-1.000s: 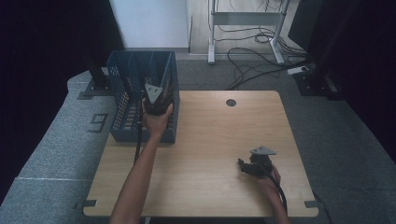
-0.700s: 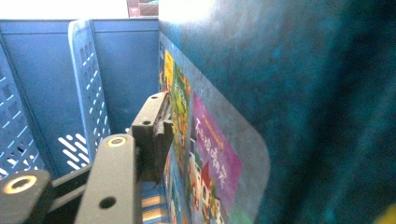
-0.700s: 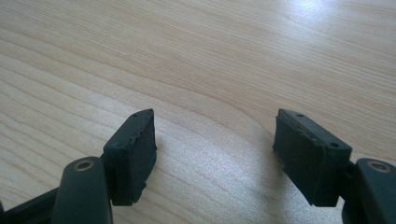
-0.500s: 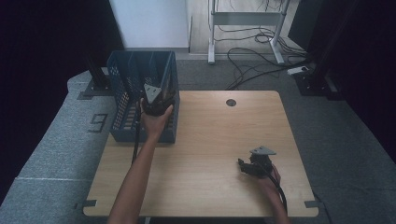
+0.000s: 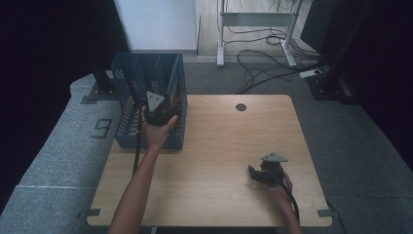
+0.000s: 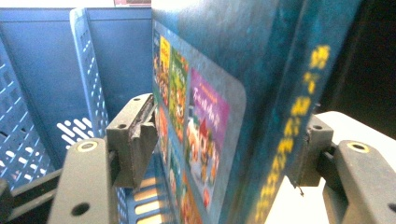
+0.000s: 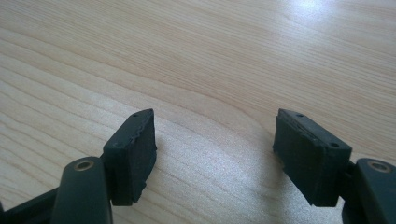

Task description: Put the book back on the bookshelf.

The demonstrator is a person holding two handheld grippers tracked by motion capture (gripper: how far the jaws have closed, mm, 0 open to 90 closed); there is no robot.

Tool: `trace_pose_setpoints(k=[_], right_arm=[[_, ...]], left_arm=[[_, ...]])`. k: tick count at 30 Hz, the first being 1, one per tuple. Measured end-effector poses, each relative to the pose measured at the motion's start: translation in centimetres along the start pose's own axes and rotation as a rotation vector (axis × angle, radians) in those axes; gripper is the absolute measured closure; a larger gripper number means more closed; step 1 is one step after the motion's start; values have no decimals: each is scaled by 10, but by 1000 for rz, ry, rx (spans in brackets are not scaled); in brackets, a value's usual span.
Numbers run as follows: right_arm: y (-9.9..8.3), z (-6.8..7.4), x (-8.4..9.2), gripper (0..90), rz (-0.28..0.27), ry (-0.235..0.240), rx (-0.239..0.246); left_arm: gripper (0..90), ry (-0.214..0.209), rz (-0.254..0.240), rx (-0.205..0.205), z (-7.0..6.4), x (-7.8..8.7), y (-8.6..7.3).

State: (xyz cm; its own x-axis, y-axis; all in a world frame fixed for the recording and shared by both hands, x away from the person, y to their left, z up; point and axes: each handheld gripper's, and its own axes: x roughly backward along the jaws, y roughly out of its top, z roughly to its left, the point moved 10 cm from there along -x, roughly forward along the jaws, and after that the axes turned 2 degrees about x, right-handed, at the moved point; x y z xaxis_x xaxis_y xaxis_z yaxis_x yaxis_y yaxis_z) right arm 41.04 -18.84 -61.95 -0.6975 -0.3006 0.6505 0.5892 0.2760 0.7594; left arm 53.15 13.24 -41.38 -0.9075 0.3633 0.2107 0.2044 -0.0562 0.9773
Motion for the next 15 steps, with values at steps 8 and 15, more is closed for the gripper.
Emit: trace_pose_setpoints(k=[8, 15], right_arm=[[0, 0, 0, 288, 2, 2, -1], [0, 0, 0, 288, 1, 0, -2]], left_arm=[[331, -29, 11, -11, -3, 21, -7], [339, -31, -8, -14, -6, 40, -14]])
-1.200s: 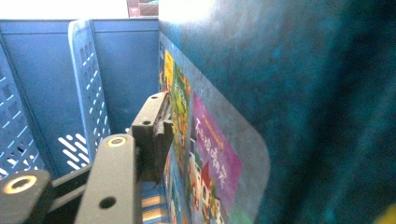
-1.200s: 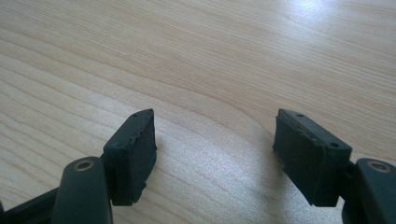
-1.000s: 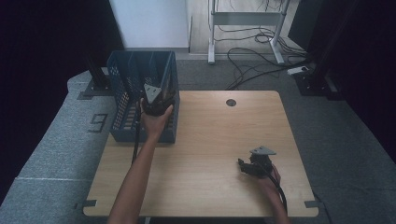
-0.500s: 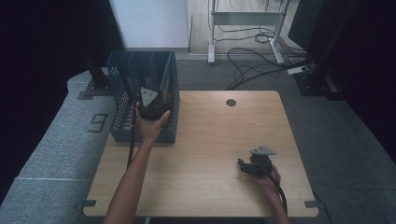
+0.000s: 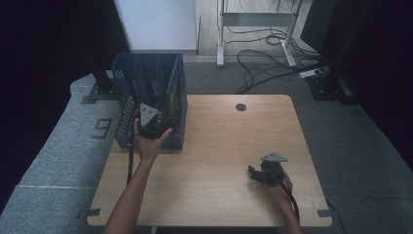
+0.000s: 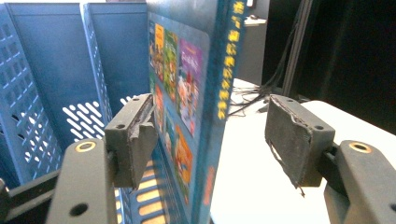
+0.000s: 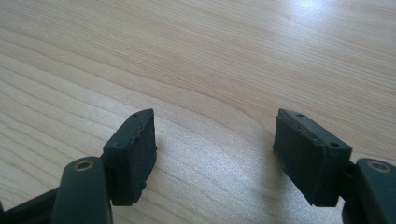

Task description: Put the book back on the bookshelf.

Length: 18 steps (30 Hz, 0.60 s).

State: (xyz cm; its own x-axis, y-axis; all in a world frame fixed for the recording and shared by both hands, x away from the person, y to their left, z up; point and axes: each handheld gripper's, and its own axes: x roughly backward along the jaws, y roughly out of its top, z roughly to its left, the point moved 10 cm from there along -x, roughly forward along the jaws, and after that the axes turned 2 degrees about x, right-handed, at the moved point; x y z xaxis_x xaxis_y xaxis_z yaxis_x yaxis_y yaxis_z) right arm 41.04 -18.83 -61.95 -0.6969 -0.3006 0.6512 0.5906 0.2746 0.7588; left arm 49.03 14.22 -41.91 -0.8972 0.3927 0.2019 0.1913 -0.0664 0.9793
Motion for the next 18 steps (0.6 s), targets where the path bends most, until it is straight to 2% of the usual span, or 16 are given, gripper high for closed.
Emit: trace_pose_setpoints(k=[5, 8, 11, 14, 15, 18], right_arm=[[0, 0, 0, 288, 0, 0, -3], [0, 0, 0, 288, 1, 0, -1], [0, 0, 0, 288, 1, 1, -1], [0, 0, 0, 288, 1, 1, 0], [0, 0, 0, 288, 1, 1, 0], [0, 0, 0, 288, 1, 1, 0]], left_arm=[[332, -43, 16, 10, -5, 16, -7], [332, -55, 17, 9, -7, 21, -10], [331, -85, 39, -2, -13, 31, -20], [329, -103, 50, -3, -16, 37, -27], [329, -122, 62, 5, -19, 42, -35], [328, -133, 75, 3, -22, 46, -43]])
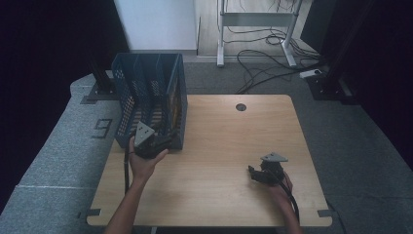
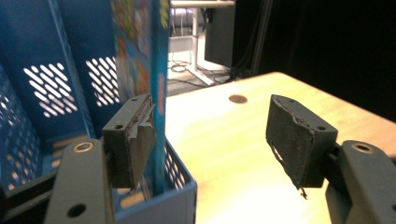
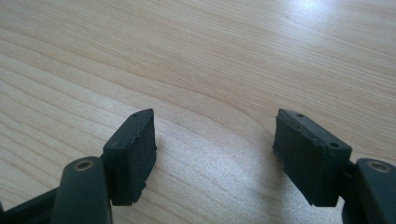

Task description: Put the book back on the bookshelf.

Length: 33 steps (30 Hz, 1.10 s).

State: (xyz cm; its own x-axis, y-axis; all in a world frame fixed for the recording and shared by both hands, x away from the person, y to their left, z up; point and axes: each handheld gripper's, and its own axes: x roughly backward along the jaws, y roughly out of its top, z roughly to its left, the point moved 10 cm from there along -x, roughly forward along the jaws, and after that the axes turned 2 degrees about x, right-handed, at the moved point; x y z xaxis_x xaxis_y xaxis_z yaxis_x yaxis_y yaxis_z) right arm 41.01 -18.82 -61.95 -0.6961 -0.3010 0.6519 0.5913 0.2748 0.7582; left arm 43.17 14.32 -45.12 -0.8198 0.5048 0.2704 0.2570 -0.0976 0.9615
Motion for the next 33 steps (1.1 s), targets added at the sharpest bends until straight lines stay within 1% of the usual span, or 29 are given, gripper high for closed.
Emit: trace_pose_setpoints(k=[1, 3, 5, 6, 7, 10, 12, 13, 14, 15, 16, 17, 18, 22, 24, 26, 28, 33], right_arm=[[0, 0, 0, 288, 0, 0, 0], [0, 0, 0, 288, -1, -1, -1], [0, 0, 0, 288, -1, -1, -1], [0, 0, 0, 288, -1, -1, 0], [0, 0, 0, 288, -1, -1, -1], [0, 0, 0, 288, 0, -1, 0], [0, 0, 0, 288, -1, -1, 0], [0, 0, 0, 288, -1, -2, 0], [0, 0, 0, 288, 0, -2, 1], [0, 0, 0, 288, 0, -2, 1], [0, 0, 0, 288, 0, -3, 1], [0, 0, 0, 288, 0, -3, 1], [0, 0, 0, 288, 0, -3, 1], [0, 0, 0, 288, 0, -3, 1], [0, 0, 0, 288, 0, -2, 0], [0, 0, 0, 288, 0, -2, 1], [0, 0, 0, 288, 0, -3, 0], [0, 0, 0, 283, 0, -4, -1]], left_arm=[[328, -11, 11, -2, -2, 3, -8], [327, -23, 27, 2, -4, 6, -15], [325, -30, 36, 1, -5, 8, -22], [325, -30, 36, 1, -5, 8, -22], [325, -41, 49, 6, -6, 12, -30], [325, -47, 59, 11, -7, 15, -38], [323, -64, 83, 22, -8, 19, -52], [321, -70, 91, 25, -9, 20, -56], [318, -70, 91, 25, -9, 20, -56], [318, -75, 109, 29, -9, 22, -66], [317, -75, 109, 29, -9, 22, -66], [316, -78, 124, 27, -9, 23, -74], [316, -78, 124, 27, -9, 23, -74], [316, -94, 154, 32, -10, 27, -90], [315, -100, 167, 33, -11, 28, -95], [314, -103, 168, 36, -11, 28, -97], [314, -113, 176, 44, -12, 28, -102], [312, -125, 178, 62, -13, 27, -108]])
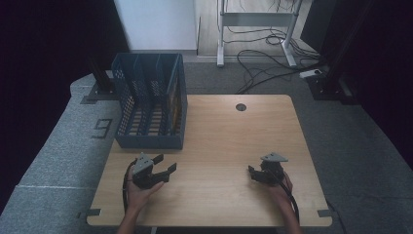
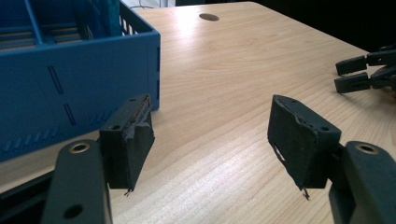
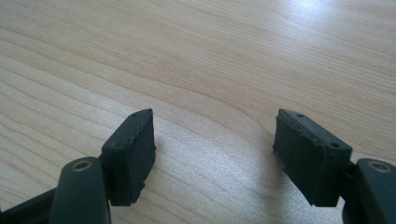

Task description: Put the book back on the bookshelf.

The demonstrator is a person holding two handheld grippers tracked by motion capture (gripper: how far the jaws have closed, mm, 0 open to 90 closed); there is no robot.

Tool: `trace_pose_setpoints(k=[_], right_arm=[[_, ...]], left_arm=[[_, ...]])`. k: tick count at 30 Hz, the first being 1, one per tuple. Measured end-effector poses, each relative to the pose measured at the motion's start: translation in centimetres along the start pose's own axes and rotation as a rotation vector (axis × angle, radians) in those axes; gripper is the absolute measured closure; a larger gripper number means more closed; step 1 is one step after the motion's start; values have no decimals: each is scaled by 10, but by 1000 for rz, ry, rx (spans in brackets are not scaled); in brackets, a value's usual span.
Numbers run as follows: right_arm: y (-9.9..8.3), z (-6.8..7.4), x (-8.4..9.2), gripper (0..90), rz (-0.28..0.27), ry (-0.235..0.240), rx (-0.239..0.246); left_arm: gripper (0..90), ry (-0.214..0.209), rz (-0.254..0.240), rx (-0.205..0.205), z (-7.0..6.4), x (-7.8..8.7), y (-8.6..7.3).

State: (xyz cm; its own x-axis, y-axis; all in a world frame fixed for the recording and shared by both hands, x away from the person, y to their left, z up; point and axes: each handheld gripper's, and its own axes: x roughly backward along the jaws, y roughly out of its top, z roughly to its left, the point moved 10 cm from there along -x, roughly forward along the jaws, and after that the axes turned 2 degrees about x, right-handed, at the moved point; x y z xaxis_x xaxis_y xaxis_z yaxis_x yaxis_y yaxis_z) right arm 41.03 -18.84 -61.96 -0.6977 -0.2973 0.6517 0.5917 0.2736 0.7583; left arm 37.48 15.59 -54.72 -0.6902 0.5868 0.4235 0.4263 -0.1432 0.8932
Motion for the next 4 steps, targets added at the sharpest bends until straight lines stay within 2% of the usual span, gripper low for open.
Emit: trace_pose_setpoints(k=[4], right_arm=[[0, 0, 0, 279, 2, -1, 0]], left_arm=[[307, -6, 13, 0, -1, -3, -3]])
